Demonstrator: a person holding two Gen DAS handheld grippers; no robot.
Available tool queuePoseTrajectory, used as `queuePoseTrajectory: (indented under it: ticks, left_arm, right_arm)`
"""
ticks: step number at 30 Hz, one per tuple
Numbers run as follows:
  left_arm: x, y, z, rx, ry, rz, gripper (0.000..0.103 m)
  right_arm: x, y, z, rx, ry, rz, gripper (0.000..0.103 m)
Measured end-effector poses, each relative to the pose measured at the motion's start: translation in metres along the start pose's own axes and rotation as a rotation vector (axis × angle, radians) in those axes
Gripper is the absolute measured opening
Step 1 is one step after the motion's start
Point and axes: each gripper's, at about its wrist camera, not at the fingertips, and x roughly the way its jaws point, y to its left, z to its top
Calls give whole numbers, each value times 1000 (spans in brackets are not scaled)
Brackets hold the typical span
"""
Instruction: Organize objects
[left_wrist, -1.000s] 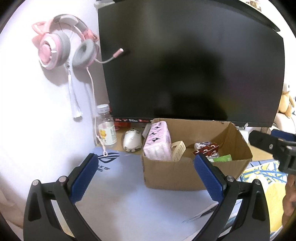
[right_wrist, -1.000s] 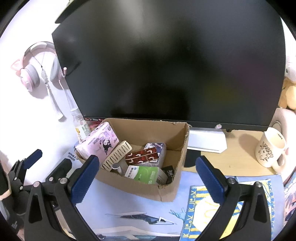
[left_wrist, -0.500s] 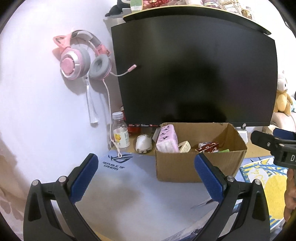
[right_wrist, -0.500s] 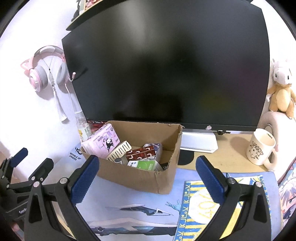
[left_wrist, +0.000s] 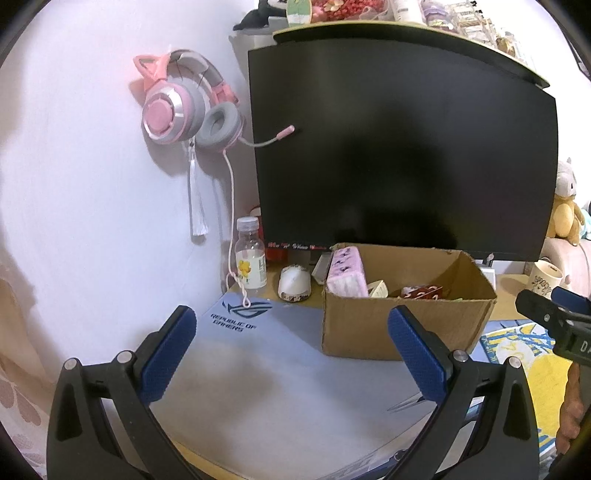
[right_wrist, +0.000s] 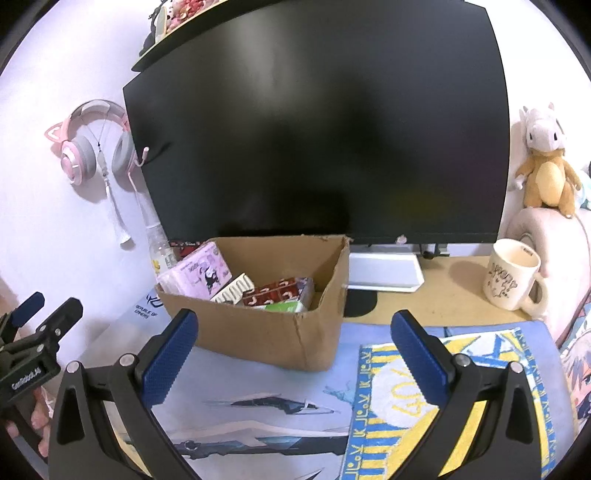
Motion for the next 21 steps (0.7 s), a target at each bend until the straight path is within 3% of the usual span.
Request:
queuePoseTrajectory:
  ticks: [8,21]
  left_arm:
    - [14,2,-11,18,26,43,103]
    - [27,-2,-17,40,62,31,103]
  right_arm:
    - [15,5,-22,-43,7,-35,103]
    - [25,10,-34,-80,14,-36,103]
